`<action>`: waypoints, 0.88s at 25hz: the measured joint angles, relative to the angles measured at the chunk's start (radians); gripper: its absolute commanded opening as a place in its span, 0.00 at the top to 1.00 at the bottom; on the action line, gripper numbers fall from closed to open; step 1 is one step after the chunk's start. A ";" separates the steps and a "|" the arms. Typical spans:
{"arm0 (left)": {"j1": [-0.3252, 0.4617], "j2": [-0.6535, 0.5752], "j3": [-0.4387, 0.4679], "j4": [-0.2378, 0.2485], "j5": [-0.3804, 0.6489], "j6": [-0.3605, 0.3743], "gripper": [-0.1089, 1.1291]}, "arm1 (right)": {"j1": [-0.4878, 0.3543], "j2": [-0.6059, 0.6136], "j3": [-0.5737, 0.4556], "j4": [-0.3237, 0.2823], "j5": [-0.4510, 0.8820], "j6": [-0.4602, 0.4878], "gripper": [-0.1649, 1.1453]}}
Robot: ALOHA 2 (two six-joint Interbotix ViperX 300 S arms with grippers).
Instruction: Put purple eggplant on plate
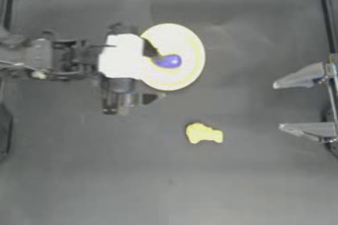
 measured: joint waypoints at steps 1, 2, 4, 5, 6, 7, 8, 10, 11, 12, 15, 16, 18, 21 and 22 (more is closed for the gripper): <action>-0.006 -0.025 0.023 -0.006 -0.025 0.000 0.10 | -0.002 0.000 0.000 0.000 0.000 0.000 0.11; -0.012 -0.046 0.046 -0.015 -0.046 0.000 0.10 | 0.000 0.002 -0.002 0.000 0.000 0.000 0.11; -0.023 -0.089 0.091 -0.041 -0.089 -0.002 0.10 | 0.000 0.002 -0.002 0.000 0.000 0.000 0.11; -0.029 -0.107 0.107 -0.054 -0.106 0.000 0.10 | 0.000 0.000 -0.002 0.000 0.000 0.000 0.11; -0.035 -0.123 0.124 -0.067 -0.124 0.000 0.10 | 0.000 0.000 0.000 0.000 0.000 0.000 0.11; -0.043 -0.140 0.140 -0.080 -0.140 0.000 0.10 | 0.000 0.002 -0.002 0.000 0.000 0.000 0.11; -0.052 -0.153 0.153 -0.089 -0.152 0.000 0.11 | -0.002 0.000 -0.002 0.000 0.000 0.000 0.11; -0.067 -0.184 0.181 -0.106 -0.173 0.000 0.11 | 0.000 0.002 -0.002 0.000 0.000 0.000 0.11; -0.075 -0.201 0.193 -0.114 -0.184 0.000 0.11 | 0.000 0.005 0.000 0.000 0.000 -0.002 0.11; -0.081 -0.213 0.206 -0.121 -0.195 0.000 0.11 | -0.002 0.005 0.000 0.000 0.000 -0.002 0.11; -0.097 -0.252 0.255 -0.140 -0.236 -0.002 0.11 | 0.000 0.012 -0.002 0.000 0.000 -0.002 0.11; -0.101 -0.268 0.272 -0.144 -0.250 0.000 0.11 | -0.002 0.014 0.000 0.000 0.000 -0.002 0.11; -0.109 -0.302 0.305 -0.150 -0.279 0.000 0.10 | 0.000 0.020 -0.002 0.000 0.000 -0.002 0.11; -0.118 -0.351 0.351 -0.158 -0.322 0.000 0.10 | -0.002 0.032 -0.005 0.000 0.000 -0.002 0.11; -0.120 -0.370 0.368 -0.164 -0.334 0.000 0.10 | -0.002 0.035 -0.009 0.000 0.000 -0.002 0.11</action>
